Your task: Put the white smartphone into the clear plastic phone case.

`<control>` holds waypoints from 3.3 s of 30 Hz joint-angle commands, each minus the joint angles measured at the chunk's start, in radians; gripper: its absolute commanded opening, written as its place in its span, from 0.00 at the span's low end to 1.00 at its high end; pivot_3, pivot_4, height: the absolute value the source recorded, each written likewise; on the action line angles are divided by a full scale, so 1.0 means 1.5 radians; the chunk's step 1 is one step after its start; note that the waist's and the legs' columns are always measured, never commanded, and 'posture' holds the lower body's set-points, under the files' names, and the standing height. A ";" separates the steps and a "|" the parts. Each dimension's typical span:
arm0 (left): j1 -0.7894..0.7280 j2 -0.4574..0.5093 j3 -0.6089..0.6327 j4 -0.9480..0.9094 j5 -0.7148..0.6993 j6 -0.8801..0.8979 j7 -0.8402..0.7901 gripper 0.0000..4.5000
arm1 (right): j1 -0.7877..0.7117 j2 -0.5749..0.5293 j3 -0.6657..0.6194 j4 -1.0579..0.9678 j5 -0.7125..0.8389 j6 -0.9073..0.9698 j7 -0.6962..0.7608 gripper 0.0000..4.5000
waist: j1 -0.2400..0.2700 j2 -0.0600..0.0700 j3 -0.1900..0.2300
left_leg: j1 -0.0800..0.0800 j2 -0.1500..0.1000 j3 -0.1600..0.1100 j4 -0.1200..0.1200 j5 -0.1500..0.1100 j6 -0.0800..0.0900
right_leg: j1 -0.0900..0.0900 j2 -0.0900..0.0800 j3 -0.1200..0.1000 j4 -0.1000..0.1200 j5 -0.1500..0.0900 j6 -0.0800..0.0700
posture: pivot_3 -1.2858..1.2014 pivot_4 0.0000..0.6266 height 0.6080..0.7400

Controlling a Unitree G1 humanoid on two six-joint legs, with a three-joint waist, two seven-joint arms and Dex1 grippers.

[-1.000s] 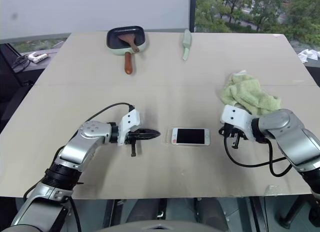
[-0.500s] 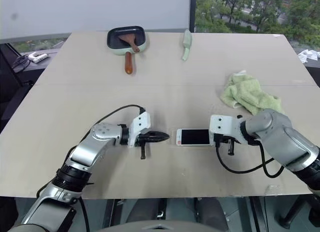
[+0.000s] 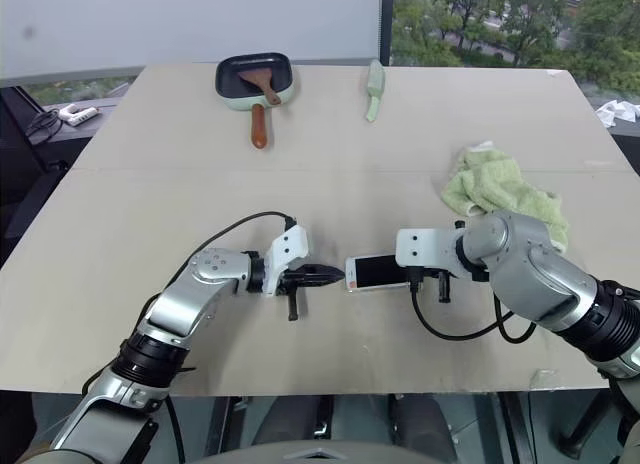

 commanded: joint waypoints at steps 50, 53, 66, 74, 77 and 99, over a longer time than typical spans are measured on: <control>0.021 -0.033 -0.023 0.035 -0.013 -0.077 0.028 0.00 | 0.384 0.288 -0.450 0.302 0.287 -0.471 -0.109 0.02 | 0.000 0.001 -0.003 | 0.003 0.000 0.001 0.000 0.000 0.000 | 0.003 0.001 0.001 0.000 0.000 0.000 | 0.52 0.24 1.00; 0.020 -0.032 -0.022 0.034 -0.013 -0.077 0.029 0.00 | 0.384 0.271 -0.415 0.303 0.254 -0.491 -0.099 0.02 | 0.000 0.001 -0.004 | 0.004 0.000 0.001 0.000 0.000 0.000 | 0.003 0.001 0.001 0.000 0.000 0.000 | 0.52 0.24 1.00; 0.020 -0.033 -0.020 0.025 -0.012 -0.072 0.035 0.00 | 0.320 0.189 -0.242 0.259 0.114 -0.399 -0.072 0.02 | -0.016 -0.003 -0.010 | 0.014 0.001 0.001 -0.002 0.000 0.000 | 0.012 0.002 0.002 0.000 -0.001 -0.001 | 0.52 0.24 1.00; 0.022 -0.033 -0.017 0.022 -0.011 -0.070 0.037 0.00 | 0.294 0.162 -0.179 0.215 0.101 -0.202 -0.076 0.02 | -0.016 -0.007 -0.018 | 0.014 0.001 0.001 -0.003 0.000 0.000 | 0.012 0.002 0.002 -0.001 -0.001 -0.002 | 0.52 0.24 1.00; 0.024 -0.034 -0.016 0.020 -0.011 -0.069 0.039 0.00 | 0.293 0.178 -0.182 0.218 0.106 -0.153 -0.105 0.02 | -0.016 -0.009 -0.022 | 0.015 0.001 0.001 -0.004 0.000 0.000 | 0.013 0.002 0.002 -0.001 -0.002 -0.002 | 0.52 0.24 1.00; 0.027 -0.033 -0.014 0.024 -0.011 -0.074 0.039 0.00 | 0.316 0.279 -0.377 0.335 0.270 -0.380 -0.096 0.02 | -0.016 -0.003 -0.017 | 0.023 0.001 0.002 -0.011 0.000 0.000 | 0.020 -0.001 0.002 -0.008 -0.002 -0.003 | 0.52 0.24 1.00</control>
